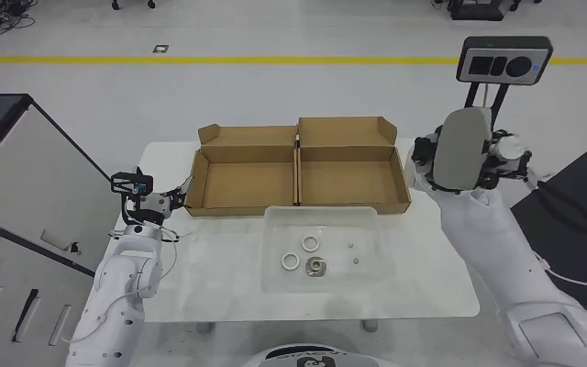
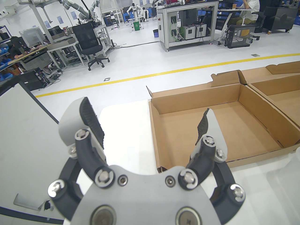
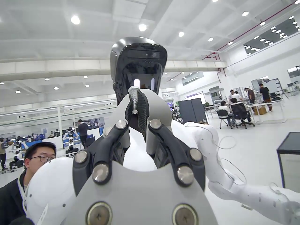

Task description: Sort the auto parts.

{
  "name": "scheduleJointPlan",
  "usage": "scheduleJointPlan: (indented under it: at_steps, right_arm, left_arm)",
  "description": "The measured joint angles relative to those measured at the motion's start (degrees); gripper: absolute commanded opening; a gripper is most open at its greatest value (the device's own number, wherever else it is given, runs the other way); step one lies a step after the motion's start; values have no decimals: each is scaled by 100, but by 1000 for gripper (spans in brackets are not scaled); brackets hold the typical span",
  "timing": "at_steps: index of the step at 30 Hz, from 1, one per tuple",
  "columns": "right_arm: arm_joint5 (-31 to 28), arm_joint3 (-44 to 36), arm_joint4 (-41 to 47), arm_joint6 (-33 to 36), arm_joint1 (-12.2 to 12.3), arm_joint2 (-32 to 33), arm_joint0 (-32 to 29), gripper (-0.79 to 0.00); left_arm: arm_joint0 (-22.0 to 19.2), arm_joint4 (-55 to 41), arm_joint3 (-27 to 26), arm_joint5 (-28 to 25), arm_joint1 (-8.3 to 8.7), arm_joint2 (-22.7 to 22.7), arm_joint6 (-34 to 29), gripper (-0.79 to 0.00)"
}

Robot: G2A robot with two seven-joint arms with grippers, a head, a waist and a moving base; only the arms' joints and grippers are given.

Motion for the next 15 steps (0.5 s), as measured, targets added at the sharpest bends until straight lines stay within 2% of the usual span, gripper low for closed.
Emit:
scheduleJointPlan:
  at_steps: [8,15]
  right_arm:
    - [190,112,-34,189,-215,196,-80,-785]
    - [232,330,-840,231,-323,358,-102,-785]
  left_arm:
    - [0,0,0,0,0,0,0,0]
    - [0,0,0,0,0,0,0,0]
